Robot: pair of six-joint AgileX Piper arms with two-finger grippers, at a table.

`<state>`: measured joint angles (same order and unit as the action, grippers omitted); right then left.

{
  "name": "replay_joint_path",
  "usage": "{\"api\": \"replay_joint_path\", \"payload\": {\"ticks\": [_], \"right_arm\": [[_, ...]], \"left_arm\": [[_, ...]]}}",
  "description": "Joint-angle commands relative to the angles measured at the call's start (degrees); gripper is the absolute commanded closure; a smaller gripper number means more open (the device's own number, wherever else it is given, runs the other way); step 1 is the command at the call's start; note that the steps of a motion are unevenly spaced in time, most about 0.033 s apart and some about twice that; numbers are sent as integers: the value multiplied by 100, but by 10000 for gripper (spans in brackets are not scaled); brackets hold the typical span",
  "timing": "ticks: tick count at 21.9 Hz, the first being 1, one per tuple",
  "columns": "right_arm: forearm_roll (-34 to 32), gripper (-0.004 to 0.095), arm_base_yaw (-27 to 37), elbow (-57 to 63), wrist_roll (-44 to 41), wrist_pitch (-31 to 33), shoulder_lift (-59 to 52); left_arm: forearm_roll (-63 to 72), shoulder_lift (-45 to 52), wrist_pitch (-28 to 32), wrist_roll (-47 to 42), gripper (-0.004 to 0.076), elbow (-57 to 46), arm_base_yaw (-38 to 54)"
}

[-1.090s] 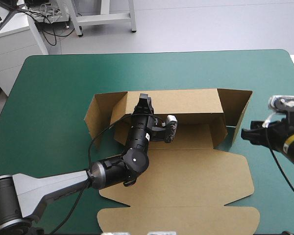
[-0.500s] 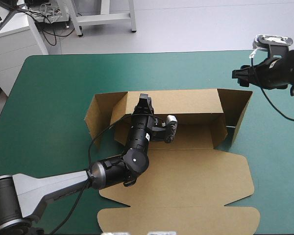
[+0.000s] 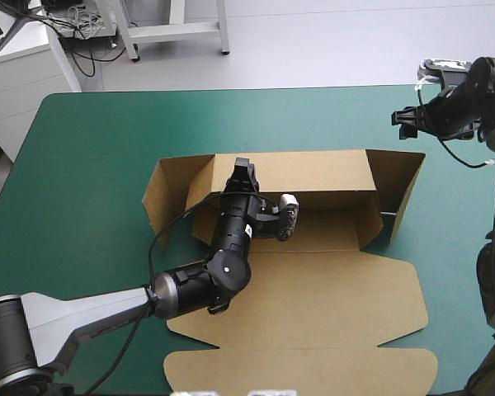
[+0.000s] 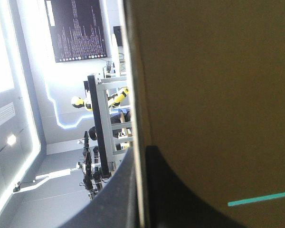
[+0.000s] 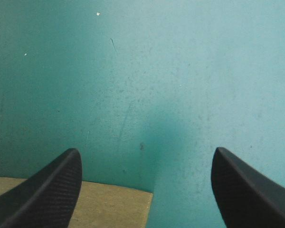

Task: Fold the box

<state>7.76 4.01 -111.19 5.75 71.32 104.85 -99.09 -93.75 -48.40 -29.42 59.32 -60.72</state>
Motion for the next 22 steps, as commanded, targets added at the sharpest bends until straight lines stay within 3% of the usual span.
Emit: {"api": "replay_joint_path", "payload": {"ticks": [1, 14, 19, 21, 22], "right_arm": [[43, 207, 35, -13, 229, 59, -317], [596, 207, 147, 2164, 618, 59, -1534], [997, 207, 181, 3445, 943, -689, -2462], [1120, 207, 181, 3921, 1376, -889, -2844], [1395, 207, 181, 4216, 2071, -903, -3072]], "left_arm": [[-411, 196, -118, 11, 734, 85, -36], [-411, 196, -172, 11, 734, 85, -36], [-411, 196, -185, 11, 734, 85, -36], [-411, 196, -185, 11, 734, 85, -36], [-411, 196, -159, 11, 734, 85, -36]]}}
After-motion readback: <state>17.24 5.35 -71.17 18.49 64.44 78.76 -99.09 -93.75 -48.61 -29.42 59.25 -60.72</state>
